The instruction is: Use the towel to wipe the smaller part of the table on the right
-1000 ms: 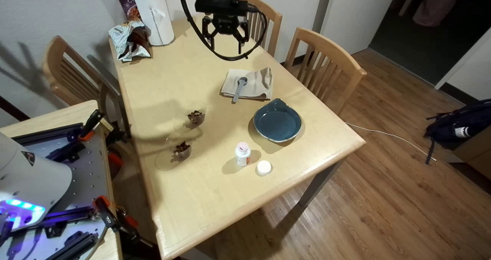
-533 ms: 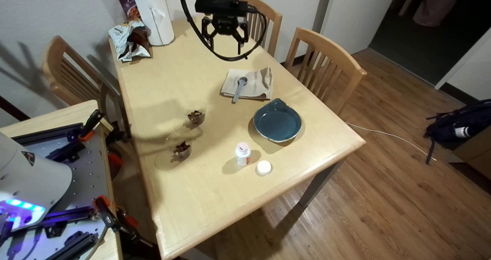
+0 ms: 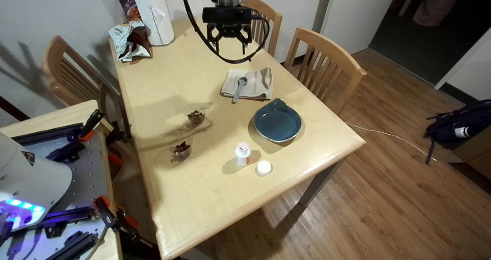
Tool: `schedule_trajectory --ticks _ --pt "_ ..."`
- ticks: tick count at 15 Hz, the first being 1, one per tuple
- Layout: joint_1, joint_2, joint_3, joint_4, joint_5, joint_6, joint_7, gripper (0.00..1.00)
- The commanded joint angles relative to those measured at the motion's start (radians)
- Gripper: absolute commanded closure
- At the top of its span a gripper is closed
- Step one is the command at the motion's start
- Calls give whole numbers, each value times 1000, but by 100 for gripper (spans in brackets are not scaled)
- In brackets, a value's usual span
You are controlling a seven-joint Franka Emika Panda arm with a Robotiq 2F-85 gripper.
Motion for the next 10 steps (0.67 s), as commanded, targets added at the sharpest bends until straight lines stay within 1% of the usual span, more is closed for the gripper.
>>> schedule_trajectory --ticks 1,3,5,7,10 --pt "-43 145 34 69 42 149 -109 0" --pt "-75 232 60 100 61 205 -174 0" --pt "-91 327 67 134 51 268 -227 0" --pt "-118 421 84 175 46 305 -287 0" --pt "-135 517 101 237 44 313 -335 0"
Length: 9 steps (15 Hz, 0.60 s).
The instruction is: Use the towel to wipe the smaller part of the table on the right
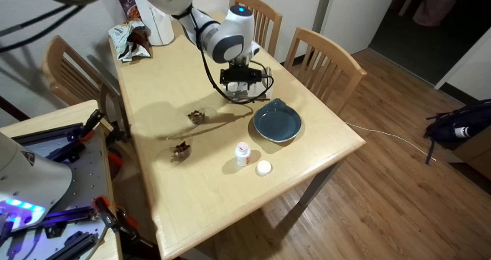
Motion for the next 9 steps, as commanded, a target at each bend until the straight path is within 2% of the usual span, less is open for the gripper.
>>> schedule_trajectory --ticks 1,3,9 --pt "-39 121 48 112 10 8 -89 25" --pt "-42 149 55 144 12 15 -99 32" --pt "-39 177 62 194 15 23 -96 72"
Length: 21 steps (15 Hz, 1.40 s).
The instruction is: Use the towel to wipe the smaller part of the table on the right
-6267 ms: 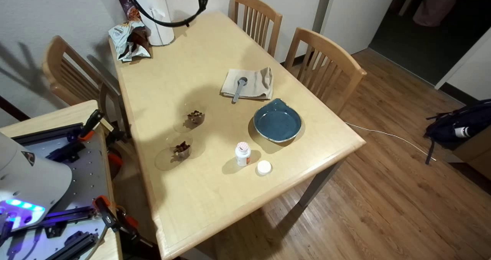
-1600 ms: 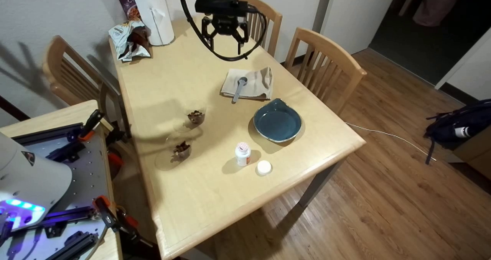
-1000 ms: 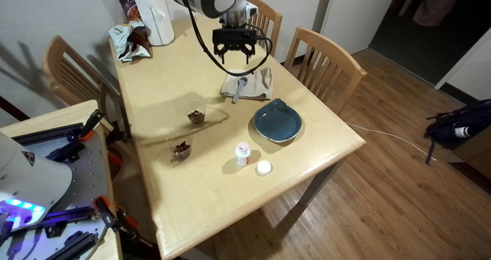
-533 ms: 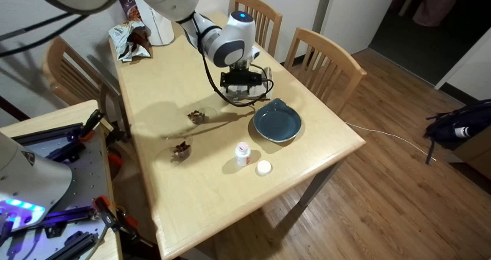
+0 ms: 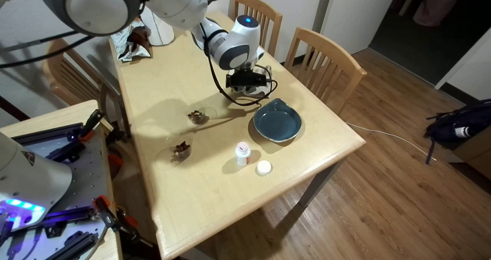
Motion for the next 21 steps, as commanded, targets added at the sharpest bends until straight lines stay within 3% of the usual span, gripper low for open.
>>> schedule_trajectory --ticks 1,3,6,7,9,15,17,18,21 --pt "-7 53 15 57 17 21 -29 29" --pt "-7 59 17 64 17 21 -31 31" --pt "-7 63 16 72 15 15 -31 14" --pt "-9 69 20 80 15 7 -39 58" --pt "-7 69 17 82 14 2 -34 57" --pt "-4 65 14 85 20 -13 -20 96" --pt "7 57 0 84 16 -34 -5 100" --pt "8 54 -1 83 20 -47 3 96" --pt "22 46 -16 89 25 -102 35 97"
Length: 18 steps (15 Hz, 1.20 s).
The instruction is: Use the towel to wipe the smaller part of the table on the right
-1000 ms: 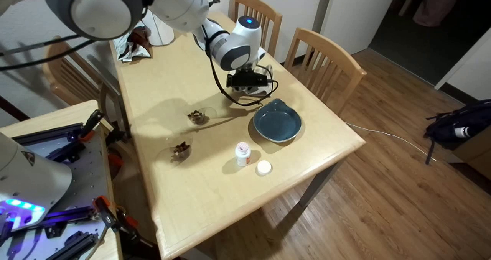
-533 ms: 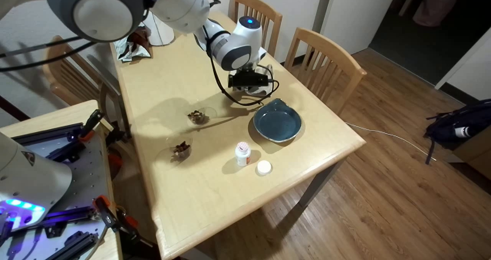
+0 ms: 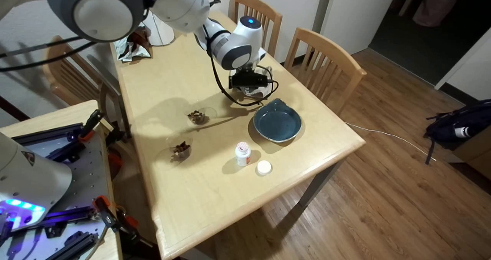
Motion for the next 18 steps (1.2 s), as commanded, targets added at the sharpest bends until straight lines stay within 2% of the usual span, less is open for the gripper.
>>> schedule_trajectory --ticks 1,4,5,8,11,15,18 --pt "18 13 -18 34 31 -79 43 97" --pt "25 13 -24 42 53 -118 93 98" --pt "-8 -132 -20 -154 63 -88 126 98" --pt "-25 -211 1 -237 86 -177 154 98" --pt "-57 -303 27 -335 127 -300 110 98" --pt "-77 -367 33 -402 198 -373 83 98" --pt "-75 -388 13 -419 226 -413 85 98"
